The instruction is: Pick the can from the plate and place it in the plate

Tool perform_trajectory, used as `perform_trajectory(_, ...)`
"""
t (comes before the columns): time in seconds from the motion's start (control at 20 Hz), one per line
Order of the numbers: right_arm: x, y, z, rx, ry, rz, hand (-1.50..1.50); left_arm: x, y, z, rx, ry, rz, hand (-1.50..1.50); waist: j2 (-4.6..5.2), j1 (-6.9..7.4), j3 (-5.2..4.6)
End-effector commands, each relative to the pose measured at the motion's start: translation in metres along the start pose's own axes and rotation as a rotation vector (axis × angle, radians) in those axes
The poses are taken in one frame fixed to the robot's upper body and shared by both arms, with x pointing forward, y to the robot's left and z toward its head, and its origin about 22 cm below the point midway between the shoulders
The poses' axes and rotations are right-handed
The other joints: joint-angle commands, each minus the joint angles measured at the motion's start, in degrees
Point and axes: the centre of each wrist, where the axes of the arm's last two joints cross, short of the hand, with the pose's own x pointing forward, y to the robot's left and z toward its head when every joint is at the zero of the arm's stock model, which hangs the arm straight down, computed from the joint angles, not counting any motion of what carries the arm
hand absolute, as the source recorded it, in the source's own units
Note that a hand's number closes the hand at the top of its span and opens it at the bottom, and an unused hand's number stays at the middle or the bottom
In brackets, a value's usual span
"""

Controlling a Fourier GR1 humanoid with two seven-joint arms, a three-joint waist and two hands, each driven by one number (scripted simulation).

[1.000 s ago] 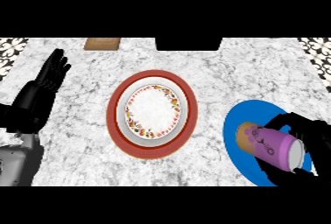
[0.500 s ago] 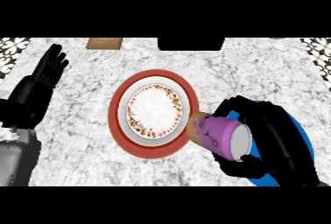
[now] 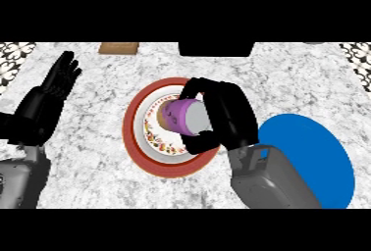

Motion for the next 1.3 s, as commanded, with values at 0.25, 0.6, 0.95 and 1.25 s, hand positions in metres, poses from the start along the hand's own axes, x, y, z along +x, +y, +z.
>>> perform_trajectory(0.25,0.014,0.063,-0.055,0.031,0.070,0.097,1.50,-0.004,-0.017,-0.002,-0.008,-0.003,-0.011,0.00,0.14,0.70,0.01)
perform_trajectory(0.6,-0.017,0.090,-0.074,0.031,0.189,0.011,1.50,0.019,-0.013,-0.011,-0.037,-0.012,0.009,0.00,0.40,2.16,0.05)
perform_trajectory(0.95,-0.035,0.108,-0.072,0.075,0.170,-0.123,-1.50,0.022,-0.015,-0.027,-0.062,-0.038,0.009,0.00,1.06,3.58,0.07)
perform_trajectory(1.25,-0.015,0.095,-0.080,-0.084,0.096,-0.305,-1.50,-0.003,-0.023,-0.010,-0.040,-0.014,0.013,0.00,0.72,2.71,0.05)
